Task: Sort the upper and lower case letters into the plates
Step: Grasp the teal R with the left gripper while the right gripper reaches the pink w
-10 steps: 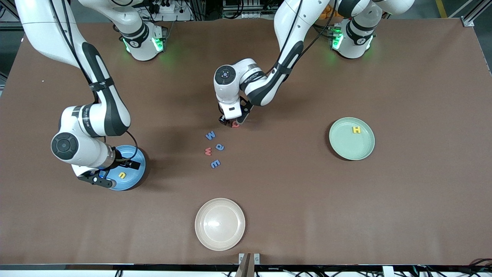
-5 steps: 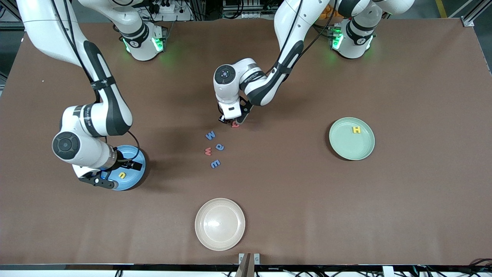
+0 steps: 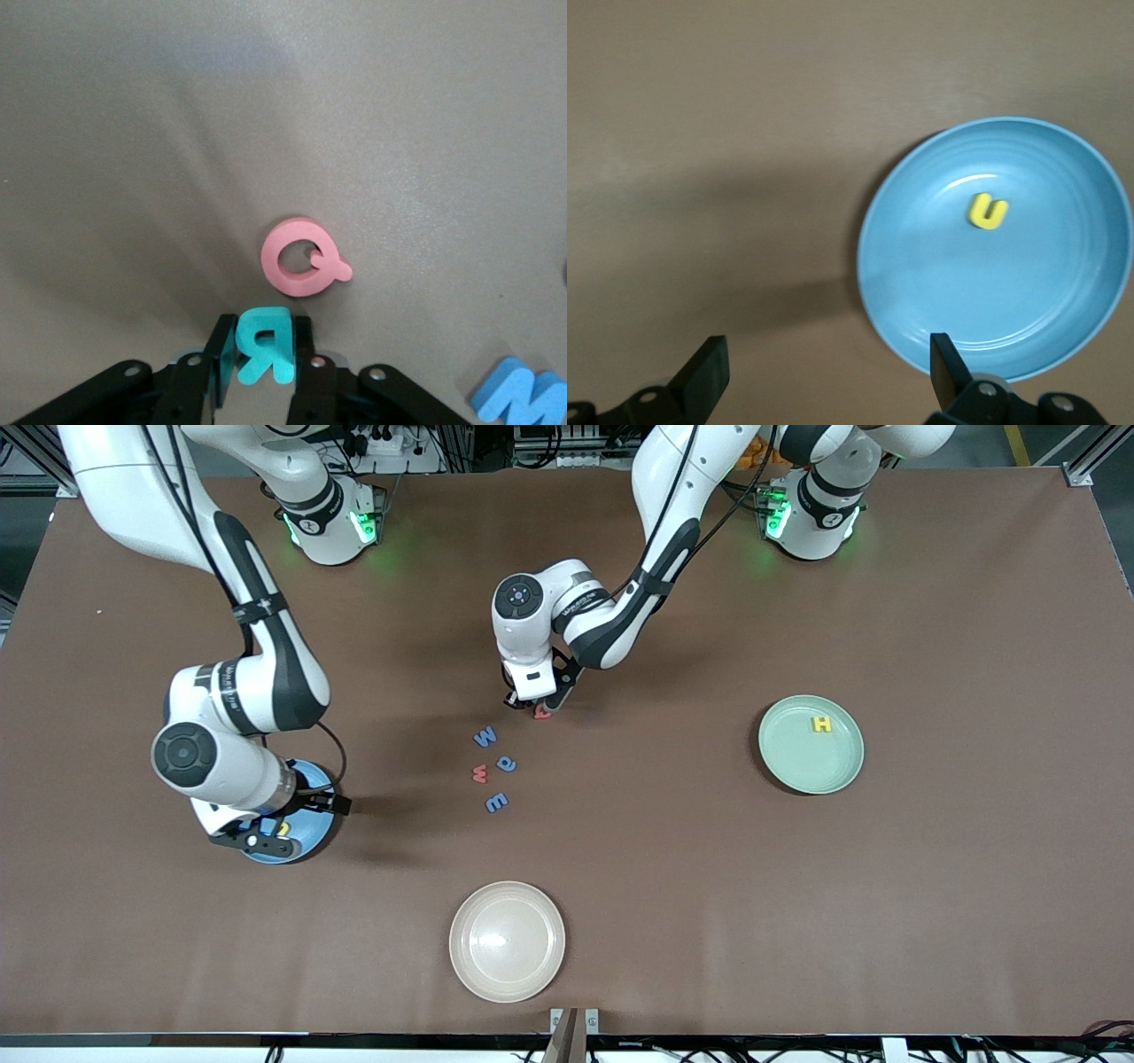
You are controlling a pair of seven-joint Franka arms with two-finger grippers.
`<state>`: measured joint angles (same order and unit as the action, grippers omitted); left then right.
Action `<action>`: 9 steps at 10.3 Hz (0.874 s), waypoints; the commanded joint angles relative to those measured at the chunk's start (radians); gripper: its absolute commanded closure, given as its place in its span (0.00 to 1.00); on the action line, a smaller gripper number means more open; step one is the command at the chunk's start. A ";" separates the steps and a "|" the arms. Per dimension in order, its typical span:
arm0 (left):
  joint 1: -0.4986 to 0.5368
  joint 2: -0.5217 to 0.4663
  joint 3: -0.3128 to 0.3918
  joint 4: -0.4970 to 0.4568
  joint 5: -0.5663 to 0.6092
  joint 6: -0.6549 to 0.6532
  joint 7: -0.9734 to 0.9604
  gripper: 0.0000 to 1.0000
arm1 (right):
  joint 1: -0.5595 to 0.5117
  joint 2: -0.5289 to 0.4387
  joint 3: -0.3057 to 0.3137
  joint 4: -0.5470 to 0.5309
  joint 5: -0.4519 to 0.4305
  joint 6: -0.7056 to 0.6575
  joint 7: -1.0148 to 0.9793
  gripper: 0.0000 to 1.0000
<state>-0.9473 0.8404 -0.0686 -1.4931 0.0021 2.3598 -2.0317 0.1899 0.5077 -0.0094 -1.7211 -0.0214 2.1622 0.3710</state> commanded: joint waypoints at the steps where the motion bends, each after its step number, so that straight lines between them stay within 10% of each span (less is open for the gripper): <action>1: 0.001 0.017 0.006 0.004 0.021 -0.001 0.018 0.75 | 0.026 -0.008 0.008 0.009 -0.005 -0.016 0.008 0.00; 9: 0.044 -0.007 -0.005 0.004 0.013 -0.022 0.028 0.77 | 0.071 0.000 0.008 0.014 -0.003 -0.018 0.031 0.00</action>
<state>-0.9187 0.8401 -0.0689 -1.4917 0.0020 2.3577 -2.0227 0.2582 0.5085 -0.0048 -1.7118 -0.0212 2.1570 0.3808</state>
